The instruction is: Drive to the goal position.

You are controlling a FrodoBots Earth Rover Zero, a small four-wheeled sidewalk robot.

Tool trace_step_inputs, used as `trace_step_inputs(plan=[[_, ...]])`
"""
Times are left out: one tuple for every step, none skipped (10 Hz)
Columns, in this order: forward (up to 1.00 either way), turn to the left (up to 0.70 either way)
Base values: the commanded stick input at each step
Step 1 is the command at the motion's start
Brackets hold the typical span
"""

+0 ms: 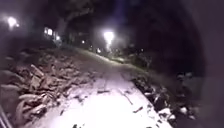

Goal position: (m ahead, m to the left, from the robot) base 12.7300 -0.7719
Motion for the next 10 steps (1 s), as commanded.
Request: trace_step_inputs(plan=[[0.45,0.00],[0.45,0.00],[0.45,0.00],[0.45,0.00],[0.45,0.00],[0.45,0.00],[0.45,0.00],[0.45,0.00],[0.45,0.00],[0.45,0.00]])
